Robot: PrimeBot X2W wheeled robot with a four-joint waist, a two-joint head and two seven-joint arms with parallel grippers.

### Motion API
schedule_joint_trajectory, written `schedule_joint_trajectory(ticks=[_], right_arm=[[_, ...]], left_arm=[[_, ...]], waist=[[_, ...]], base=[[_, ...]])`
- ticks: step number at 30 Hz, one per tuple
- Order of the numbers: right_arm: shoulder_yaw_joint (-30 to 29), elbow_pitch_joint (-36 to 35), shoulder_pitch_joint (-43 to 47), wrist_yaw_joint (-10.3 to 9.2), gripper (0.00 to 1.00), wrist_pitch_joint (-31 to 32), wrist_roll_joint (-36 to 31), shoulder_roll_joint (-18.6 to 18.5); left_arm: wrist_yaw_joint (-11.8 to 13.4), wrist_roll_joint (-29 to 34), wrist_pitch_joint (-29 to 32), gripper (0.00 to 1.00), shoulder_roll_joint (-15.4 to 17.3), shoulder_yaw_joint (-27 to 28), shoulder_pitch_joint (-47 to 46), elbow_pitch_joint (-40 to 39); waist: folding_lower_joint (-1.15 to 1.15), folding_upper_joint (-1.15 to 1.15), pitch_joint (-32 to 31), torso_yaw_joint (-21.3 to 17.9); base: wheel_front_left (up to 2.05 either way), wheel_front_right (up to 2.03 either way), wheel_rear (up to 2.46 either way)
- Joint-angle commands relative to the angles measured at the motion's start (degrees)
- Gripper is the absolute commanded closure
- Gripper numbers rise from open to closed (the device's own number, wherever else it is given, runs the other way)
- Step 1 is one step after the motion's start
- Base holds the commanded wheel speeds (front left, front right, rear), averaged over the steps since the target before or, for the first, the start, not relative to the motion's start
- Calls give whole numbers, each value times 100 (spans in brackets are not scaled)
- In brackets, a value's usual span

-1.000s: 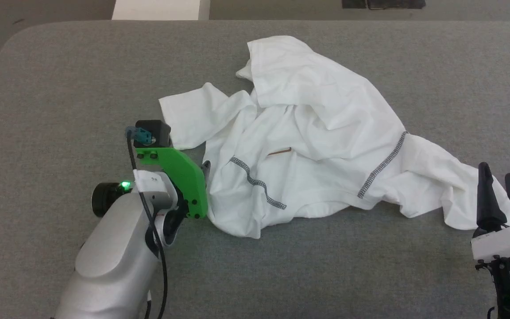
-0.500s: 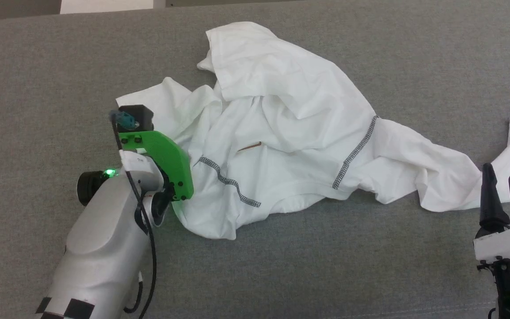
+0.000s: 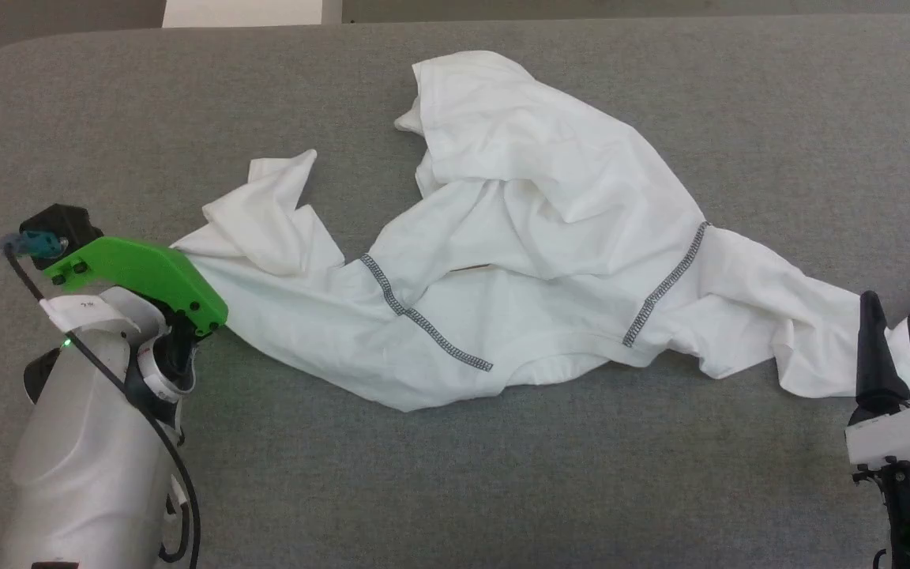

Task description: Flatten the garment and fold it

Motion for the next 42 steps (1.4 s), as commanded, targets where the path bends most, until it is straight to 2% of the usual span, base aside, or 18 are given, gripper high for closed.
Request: schedule_joint_trajectory(ticks=[1, 2, 3, 7, 10, 14, 18, 25, 33, 34, 35, 36, 42], right_arm=[[-3, -33, 8, -6, 0, 16, -41, 2], [-8, -39, 14, -6, 0, 24, -46, 2], [-19, -48, 25, -6, 0, 31, -53, 2], [-25, -52, 57, -6, 0, 56, -58, 2], [-39, -52, 85, -6, 0, 60, -51, 2], [-38, -25, 116, -6, 0, 39, -22, 2], [1, 10, 91, -6, 0, 12, 11, 2], [60, 50, 38, -6, 0, -47, 53, 2], [74, 133, 41, -6, 0, -108, 90, 2], [78, 142, 38, -6, 0, -120, 99, 2], [78, 147, 38, -6, 0, -129, 104, 2], [83, 152, 35, -6, 0, -137, 109, 2], [63, 157, 40, -6, 0, -168, 81, 2]], left_arm=[[10, -82, -56, 98, -1, 29, 82, -79], [-36, -129, -65, 21, -45, 30, 109, -146], [-98, -165, -92, 0, -104, 11, 136, -253], [-217, 6, -11, 0, -151, -344, 375, -732], [-148, 181, 125, 0, -137, -619, 691, -1174], [-148, 318, 544, 0, -186, -1152, 1202, -1818], [-218, 444, 1001, 0, -157, -1644, 1439, -2109], [-91, 694, 1277, 0, -85, -1910, 1331, -1960], [22, 869, 1731, 0, -32, -2175, 1170, -1200], [4, 823, 1805, 19, -55, -2198, 1193, -1127], [-32, 801, 1873, 81, -60, -2238, 1210, -1079], [-75, 751, 1901, 100, -76, -2247, 1236, -1046], [-220, 456, 1657, 100, -127, -2038, 1365, -1139]], waist=[[0, 0, -36, 63], [0, 0, -46, 81], [0, 0, -56, 105], [0, 0, -148, 152], [0, 0, -205, 189], [0, 0, -245, 246], [0, 0, -203, 267], [0, 0, -121, 184], [0, 0, -87, 8], [0, 0, -83, -15], [0, 0, -81, -27], [0, 0, -75, -46], [0, 0, -52, -57]], base=[[0, 0, 0], [0, 0, 0], [0, 0, 0], [0, 0, 0], [0, 0, 0], [0, 0, 0], [0, 0, 0], [0, 0, 0], [0, 0, 0], [0, 0, 0], [0, 0, 0], [0, 0, 0], [0, 0, 0]])
